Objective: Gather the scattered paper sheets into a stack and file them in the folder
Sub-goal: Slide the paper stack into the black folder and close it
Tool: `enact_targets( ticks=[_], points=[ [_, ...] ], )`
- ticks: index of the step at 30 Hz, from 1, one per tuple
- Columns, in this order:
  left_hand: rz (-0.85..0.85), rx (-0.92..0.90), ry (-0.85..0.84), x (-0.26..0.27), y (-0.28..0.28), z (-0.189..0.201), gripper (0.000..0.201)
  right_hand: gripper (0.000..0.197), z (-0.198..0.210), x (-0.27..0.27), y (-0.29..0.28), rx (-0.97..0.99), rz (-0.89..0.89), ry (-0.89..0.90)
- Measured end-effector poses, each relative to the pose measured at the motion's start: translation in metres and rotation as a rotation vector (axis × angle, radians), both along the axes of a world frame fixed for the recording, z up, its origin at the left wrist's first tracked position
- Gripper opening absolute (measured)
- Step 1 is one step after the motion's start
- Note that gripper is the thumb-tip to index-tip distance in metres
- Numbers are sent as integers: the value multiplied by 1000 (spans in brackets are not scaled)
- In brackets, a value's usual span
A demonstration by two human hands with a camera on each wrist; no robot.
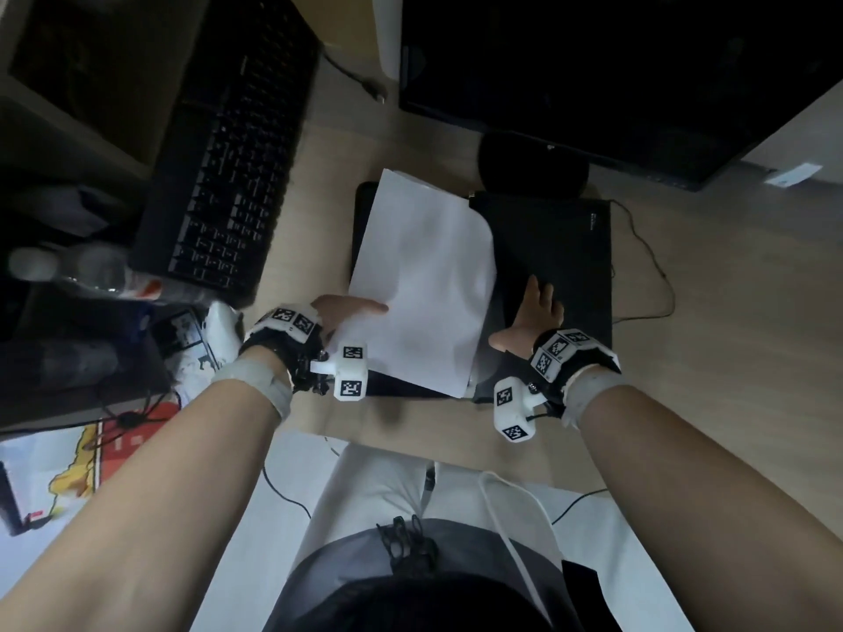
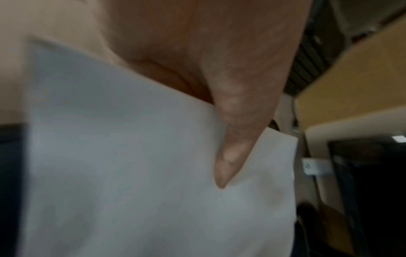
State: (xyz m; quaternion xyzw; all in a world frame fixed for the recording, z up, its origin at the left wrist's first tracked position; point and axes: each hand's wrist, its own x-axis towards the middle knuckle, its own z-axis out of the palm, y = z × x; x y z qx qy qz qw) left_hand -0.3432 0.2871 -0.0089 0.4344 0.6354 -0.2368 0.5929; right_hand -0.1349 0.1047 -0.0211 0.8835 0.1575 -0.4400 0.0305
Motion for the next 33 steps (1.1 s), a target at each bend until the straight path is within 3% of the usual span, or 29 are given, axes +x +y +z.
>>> enact_targets(
  ticks=[3, 4, 7, 9, 16, 21, 23, 27, 33],
  points=[
    [91, -106, -48, -26, -24, -13, 102, 118, -1, -1, -4, 38, 23, -1],
    [122, -101, -69, -28, -32, -9, 91, 117, -1, -2, -6, 59, 24, -9],
    [190, 117, -118, -28, -47, -4, 29, 117, 0, -12, -17, 146, -3, -29],
    [201, 201, -121, -26, -51, -3, 18, 120, 0, -22, -25, 168, -4, -52],
    [263, 220, -125, -24, -54, -3, 20, 118, -1, -23, -37, 193, 13, 17],
    [323, 123, -157, -18, -73, -8, 17, 115, 2, -18, -39, 244, 2, 52],
    [337, 49, -203, -20, -75, -10, 14, 115, 3, -16, -40, 248, 0, 67],
    [356, -171, -231, -25, -56, 2, 43, 113, 5, -8, -42, 272, -28, 83],
    [413, -377, -369, -31, -46, 14, 30, 107, 10, -6, -41, 275, 0, 89]
  ],
)
